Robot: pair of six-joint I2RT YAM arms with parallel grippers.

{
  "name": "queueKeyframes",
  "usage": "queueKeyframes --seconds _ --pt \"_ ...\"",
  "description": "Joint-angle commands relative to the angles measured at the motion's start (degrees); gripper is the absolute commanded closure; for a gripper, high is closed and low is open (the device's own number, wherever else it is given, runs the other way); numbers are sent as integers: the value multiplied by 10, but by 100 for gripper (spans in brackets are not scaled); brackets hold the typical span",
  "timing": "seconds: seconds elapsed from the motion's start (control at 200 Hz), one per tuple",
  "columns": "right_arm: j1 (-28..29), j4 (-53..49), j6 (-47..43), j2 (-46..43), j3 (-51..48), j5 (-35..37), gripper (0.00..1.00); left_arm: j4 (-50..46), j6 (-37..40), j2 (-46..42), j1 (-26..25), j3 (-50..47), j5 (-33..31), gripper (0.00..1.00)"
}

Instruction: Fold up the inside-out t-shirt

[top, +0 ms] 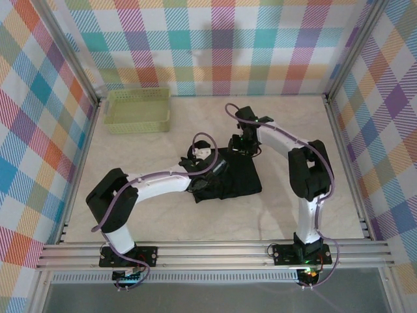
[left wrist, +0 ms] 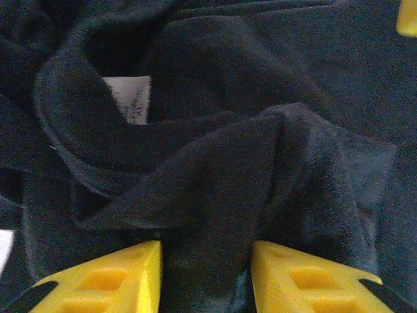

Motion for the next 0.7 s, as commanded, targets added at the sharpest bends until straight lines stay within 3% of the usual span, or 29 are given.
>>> queueKeyframes --seconds 0.0,0.235,0.43,0.545,0.64,0.695 --pt "-24 -1 32 -11 -32 38 57 8 -12 -11 36 -39 2 67" --pt "-47 34 101 -137 -234 67 69 45 9 -32 87 -105 16 74" --pt "-4 55 176 -303 -424 36 76 72 98 20 111 -28 44 78" --pt "55 24 208 -397 -458 48 75 7 77 1 124 -2 -10 73" --pt "57 -6 186 -441 -425 86 69 -64 18 -58 123 -17 -101 69" --pt "56 1 161 -445 -401 113 65 -60 15 -104 114 -42 -115 64"
